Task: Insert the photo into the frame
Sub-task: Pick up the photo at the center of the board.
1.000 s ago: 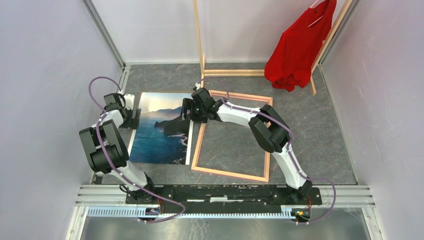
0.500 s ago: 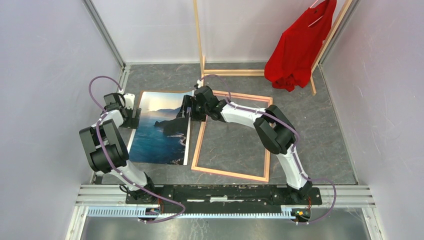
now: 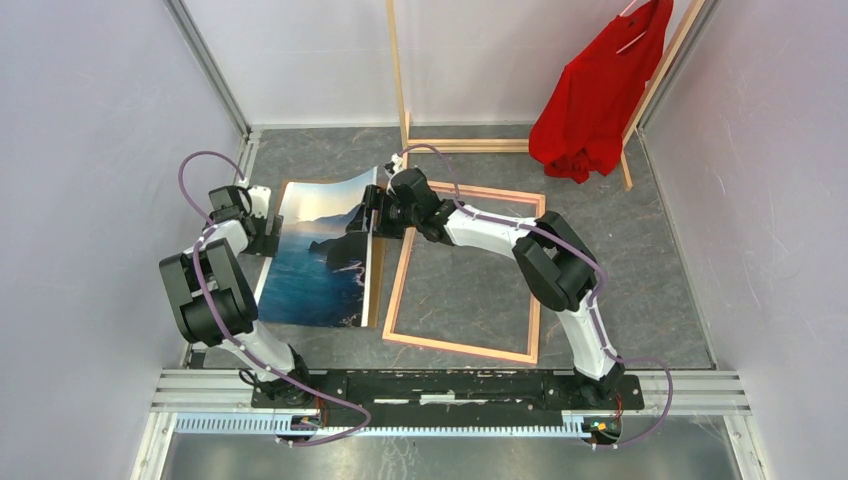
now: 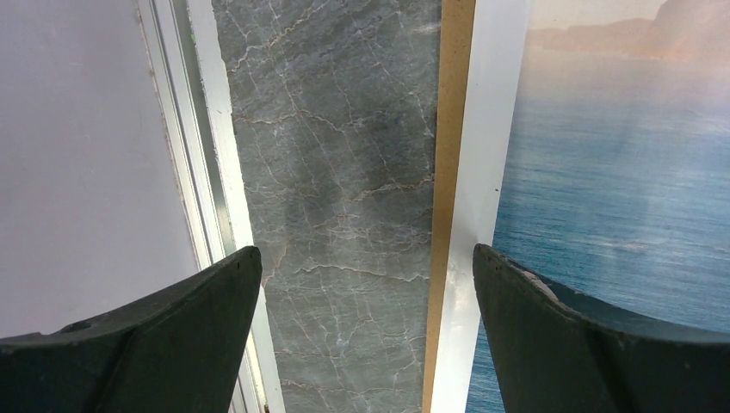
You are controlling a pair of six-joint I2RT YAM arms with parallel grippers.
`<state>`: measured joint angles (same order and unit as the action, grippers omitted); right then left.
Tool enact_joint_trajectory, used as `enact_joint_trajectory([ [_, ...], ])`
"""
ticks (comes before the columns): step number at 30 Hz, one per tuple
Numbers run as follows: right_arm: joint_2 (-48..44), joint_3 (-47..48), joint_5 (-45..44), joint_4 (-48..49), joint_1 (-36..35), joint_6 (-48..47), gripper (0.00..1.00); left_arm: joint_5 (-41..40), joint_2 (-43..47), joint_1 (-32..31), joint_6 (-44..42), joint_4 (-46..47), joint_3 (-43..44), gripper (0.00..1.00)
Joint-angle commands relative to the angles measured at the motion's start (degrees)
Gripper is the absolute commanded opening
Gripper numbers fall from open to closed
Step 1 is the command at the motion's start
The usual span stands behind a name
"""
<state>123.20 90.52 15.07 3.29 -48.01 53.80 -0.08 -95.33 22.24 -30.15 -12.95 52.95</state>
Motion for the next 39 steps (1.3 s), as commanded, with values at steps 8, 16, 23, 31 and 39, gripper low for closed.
enact_joint_trajectory([
  [8, 1.1, 2.0, 2.1, 3.6, -0.2, -1.0, 0.28, 1.2, -2.7, -0.8, -2.6, -3.3, -1.9, 0.99],
  [16, -10.1, -2.0, -1.0, -1.7, 1.4, -11.5, 0.00, 0.7, -1.8, -0.2, -2.3, -6.4, 1.4, 1.00],
  [23, -27.6, -9.6, -6.0, -12.3, 5.9, -25.0, 0.00, 1.5, -1.0, 0.8, -0.4, -9.6, 5.0, 1.00],
  [31, -47.2, -9.1, -21.2, -40.2, 18.2, -39.4, 0.00, 2.3, 0.1, 0.7, -0.3, -10.7, 5.1, 1.00],
  [39, -53.6, 6.7, -44.3, -58.3, 18.5, -47.0, 0.00, 3.6, 0.1, 0.7, 0.0, -11.1, 4.9, 1.00],
])
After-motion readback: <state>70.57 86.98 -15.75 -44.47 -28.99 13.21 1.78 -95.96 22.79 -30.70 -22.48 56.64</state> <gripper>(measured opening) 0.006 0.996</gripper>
